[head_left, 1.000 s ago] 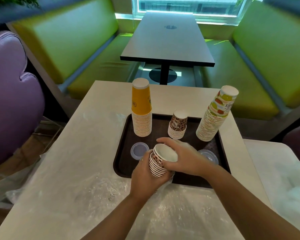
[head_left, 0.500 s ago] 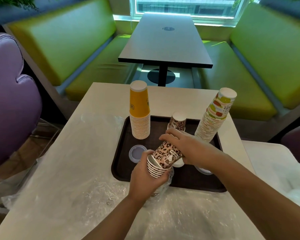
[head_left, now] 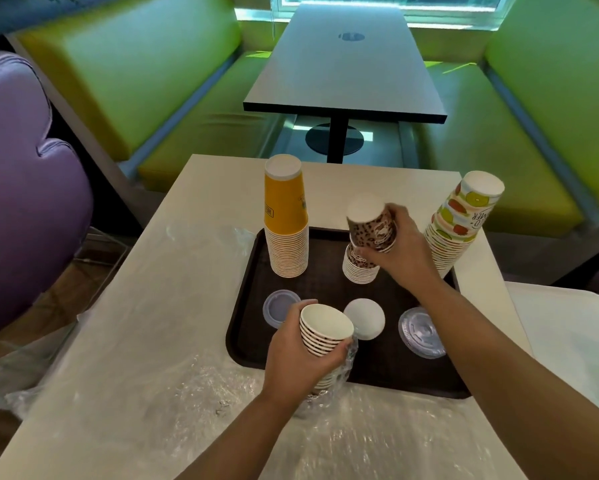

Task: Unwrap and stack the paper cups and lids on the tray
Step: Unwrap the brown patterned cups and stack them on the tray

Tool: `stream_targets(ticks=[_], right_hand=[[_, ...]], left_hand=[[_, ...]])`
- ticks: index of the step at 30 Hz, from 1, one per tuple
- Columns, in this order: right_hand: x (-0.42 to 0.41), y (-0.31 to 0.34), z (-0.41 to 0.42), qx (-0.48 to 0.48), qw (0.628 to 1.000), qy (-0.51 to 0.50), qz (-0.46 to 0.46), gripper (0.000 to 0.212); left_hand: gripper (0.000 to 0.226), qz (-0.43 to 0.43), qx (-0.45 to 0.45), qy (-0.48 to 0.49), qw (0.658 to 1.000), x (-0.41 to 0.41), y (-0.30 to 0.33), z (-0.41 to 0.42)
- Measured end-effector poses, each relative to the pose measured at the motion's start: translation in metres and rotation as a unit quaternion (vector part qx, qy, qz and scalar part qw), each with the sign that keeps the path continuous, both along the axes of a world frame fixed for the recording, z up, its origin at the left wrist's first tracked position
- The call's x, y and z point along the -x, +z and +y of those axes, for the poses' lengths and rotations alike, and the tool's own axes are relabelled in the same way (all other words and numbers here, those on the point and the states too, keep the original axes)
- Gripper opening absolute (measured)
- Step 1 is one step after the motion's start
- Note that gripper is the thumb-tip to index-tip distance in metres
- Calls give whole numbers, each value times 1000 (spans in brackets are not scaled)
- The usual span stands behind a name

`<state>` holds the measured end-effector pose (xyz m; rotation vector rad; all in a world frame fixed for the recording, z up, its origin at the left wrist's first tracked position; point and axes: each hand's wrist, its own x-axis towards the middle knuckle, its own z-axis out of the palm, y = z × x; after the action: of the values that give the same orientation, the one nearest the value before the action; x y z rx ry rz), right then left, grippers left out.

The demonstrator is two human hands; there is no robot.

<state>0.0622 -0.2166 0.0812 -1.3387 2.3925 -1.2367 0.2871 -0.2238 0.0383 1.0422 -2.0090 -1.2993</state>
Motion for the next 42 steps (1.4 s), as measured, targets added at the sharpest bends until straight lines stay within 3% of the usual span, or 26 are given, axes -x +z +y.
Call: stream_targets(ticks=[8,15,23,26,28,31,33,35,38,42], right_hand=[[9,-31,-17,10,989,-79,-126,83],[21,-62,-25,-77,984,-83,-138,78],[19,-77,-24,-100,979,-108,-140,84],[7,-71,-10,-33,980,-136,-138,91],[-10,-59,5,39,986,-139,-84,78],[-39,-24,27,57,989,-6,-134,49],[-55,-3,38,-61,969,162,-176,45],[-63,4,45,-189,935,270,-134,57],[-67,0,49,-258,917,295,-72,69],[-69,0,54,-247,928,269,-75,68]], left_hand=[[61,-23,-9,-13,1000,6,4,-3],[59,-17,-23,-9,1000,9,4,-6],[59,-16,-19,-6,1000,9,3,-5],[60,-11,-18,-7,1000,8,2,-4],[60,-14,-13,-8,1000,7,2,-3],[61,-11,-9,-13,1000,7,2,-1],[64,-5,-6,-21,1000,6,2,0],[65,-6,-7,-30,1000,6,1,2],[67,-8,-10,-43,999,5,-1,4],[68,-12,5,-53,999,4,-1,6]])
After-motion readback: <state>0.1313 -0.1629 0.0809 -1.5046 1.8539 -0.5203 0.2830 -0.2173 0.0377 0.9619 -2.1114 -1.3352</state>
